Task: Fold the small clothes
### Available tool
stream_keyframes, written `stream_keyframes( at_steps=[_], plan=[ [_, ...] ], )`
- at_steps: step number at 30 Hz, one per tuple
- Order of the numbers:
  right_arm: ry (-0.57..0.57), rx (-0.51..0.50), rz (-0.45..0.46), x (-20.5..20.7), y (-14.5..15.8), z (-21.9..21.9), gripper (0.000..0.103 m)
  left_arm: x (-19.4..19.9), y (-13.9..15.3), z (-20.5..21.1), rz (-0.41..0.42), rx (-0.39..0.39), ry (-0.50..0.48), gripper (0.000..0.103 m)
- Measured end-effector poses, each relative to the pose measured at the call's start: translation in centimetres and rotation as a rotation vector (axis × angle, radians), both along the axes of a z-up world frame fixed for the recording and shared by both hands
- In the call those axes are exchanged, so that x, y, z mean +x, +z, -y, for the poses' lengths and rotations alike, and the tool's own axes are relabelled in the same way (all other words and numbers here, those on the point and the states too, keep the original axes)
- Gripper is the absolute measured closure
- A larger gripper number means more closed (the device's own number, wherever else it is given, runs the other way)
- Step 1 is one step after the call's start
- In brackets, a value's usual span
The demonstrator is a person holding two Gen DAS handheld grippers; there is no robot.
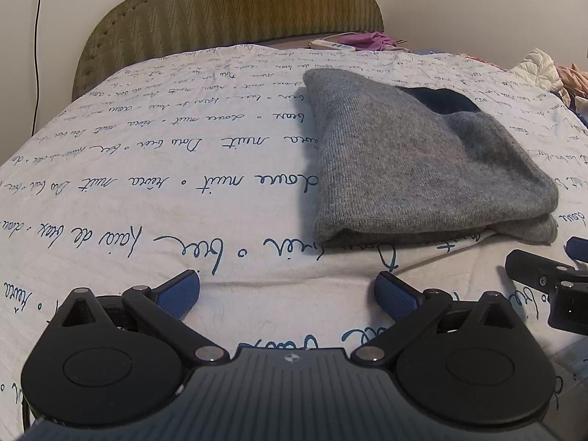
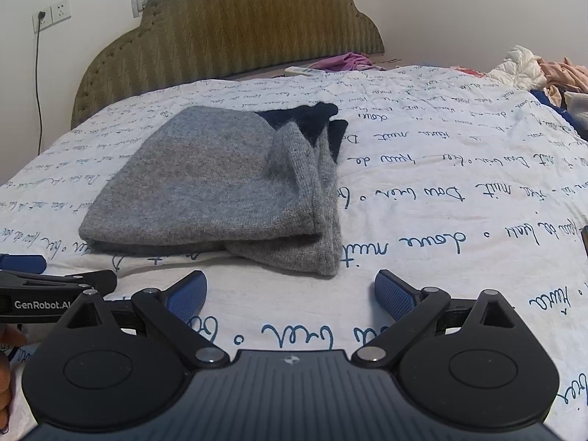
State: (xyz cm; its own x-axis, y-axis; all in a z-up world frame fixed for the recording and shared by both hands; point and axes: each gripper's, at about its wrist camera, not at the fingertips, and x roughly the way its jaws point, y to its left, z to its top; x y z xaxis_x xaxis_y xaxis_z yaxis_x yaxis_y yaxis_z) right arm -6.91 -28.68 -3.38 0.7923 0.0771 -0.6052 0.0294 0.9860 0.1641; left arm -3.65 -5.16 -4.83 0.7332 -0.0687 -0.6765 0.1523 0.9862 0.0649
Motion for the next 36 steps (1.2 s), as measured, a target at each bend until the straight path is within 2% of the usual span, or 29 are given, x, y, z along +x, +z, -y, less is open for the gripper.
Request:
stream_keyframes(
  at_steps=[36],
  plan=[
    [0.017,-0.007,-0.003,0.02,-0.2,-0.44,0.003,0.0,0.28,-0.15,-0.003,-0.003,0.001,0.0]
  ],
)
